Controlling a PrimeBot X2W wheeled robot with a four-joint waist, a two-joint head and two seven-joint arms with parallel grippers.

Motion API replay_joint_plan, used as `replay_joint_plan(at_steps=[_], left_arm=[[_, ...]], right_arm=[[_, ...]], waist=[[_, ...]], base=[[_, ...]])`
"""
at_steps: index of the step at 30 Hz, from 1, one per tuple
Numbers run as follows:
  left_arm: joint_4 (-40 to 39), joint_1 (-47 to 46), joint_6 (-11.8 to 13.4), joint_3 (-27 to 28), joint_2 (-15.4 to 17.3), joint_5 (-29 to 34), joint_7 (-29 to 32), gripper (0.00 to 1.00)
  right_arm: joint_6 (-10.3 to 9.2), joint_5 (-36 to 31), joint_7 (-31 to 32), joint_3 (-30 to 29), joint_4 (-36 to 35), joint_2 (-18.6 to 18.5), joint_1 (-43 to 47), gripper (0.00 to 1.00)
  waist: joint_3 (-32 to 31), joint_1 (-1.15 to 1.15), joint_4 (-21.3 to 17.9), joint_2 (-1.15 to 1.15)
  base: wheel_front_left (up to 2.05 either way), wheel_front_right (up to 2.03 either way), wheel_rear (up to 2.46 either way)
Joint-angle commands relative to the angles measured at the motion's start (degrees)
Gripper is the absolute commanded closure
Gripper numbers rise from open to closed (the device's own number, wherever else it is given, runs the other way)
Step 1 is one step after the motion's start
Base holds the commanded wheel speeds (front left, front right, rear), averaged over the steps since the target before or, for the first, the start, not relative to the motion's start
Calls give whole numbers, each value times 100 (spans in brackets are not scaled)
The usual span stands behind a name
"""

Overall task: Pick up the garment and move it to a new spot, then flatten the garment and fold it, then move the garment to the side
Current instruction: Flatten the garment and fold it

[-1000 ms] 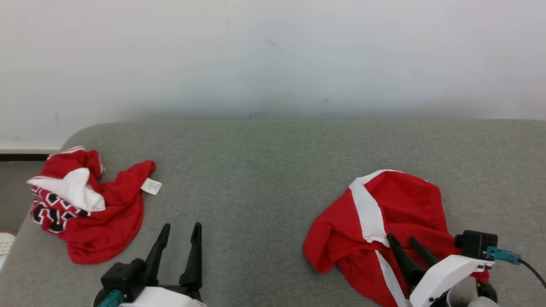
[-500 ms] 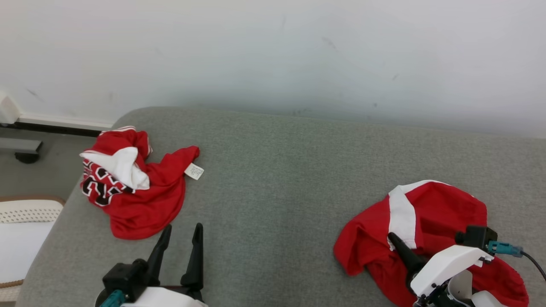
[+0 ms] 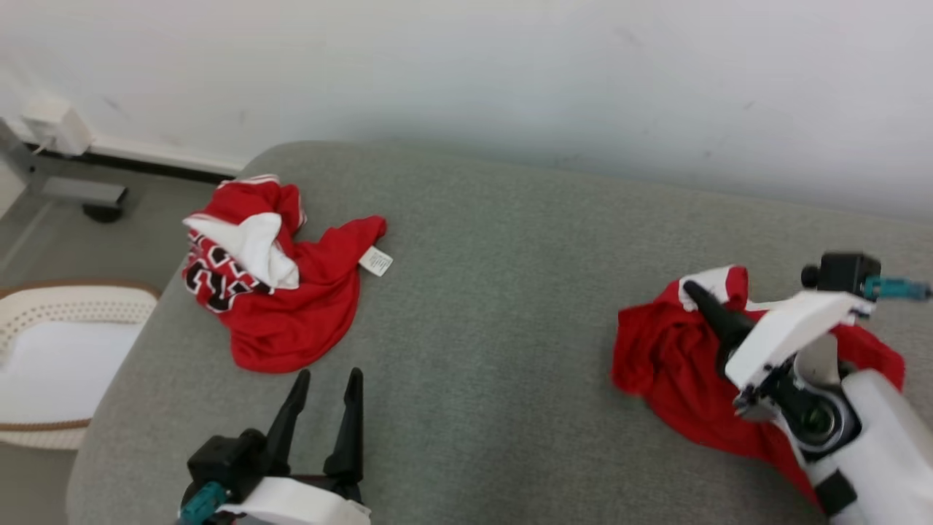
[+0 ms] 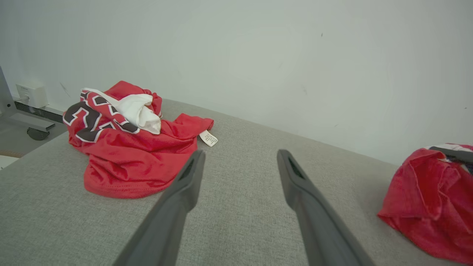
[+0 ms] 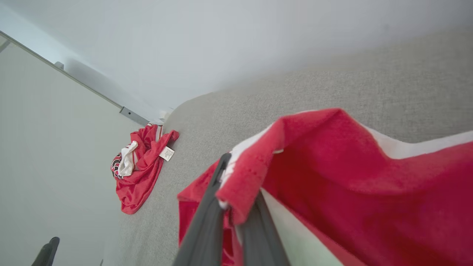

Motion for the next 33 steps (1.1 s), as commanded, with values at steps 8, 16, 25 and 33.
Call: replay_joint_plan(at_steps=[8,16,25,33], left_arm=[[4,-250,84,-259,16,-271,-3,0],[69,-300,147,-305,18,-253,-3,0],[91,-115,86,-38,17,0,-3,0],[19,5,29,213,19,157,-3,0]], right_arm=[[-10,-168,611,-48,1319,192,-1238,77],[-9,-62,604,281,1573,433,-1436,0],[-10,42,28,829,110,-105,-653,0],[-9,-402,-1412,823,-1375,-932,463,0]], waist=[[396,0,525,0],[283,0,317,0],[-99,0,-524,0],[-278,0,-1220,0]], base=[[0,0,0],[0,0,0],[0,0,0],[0,0,0]])
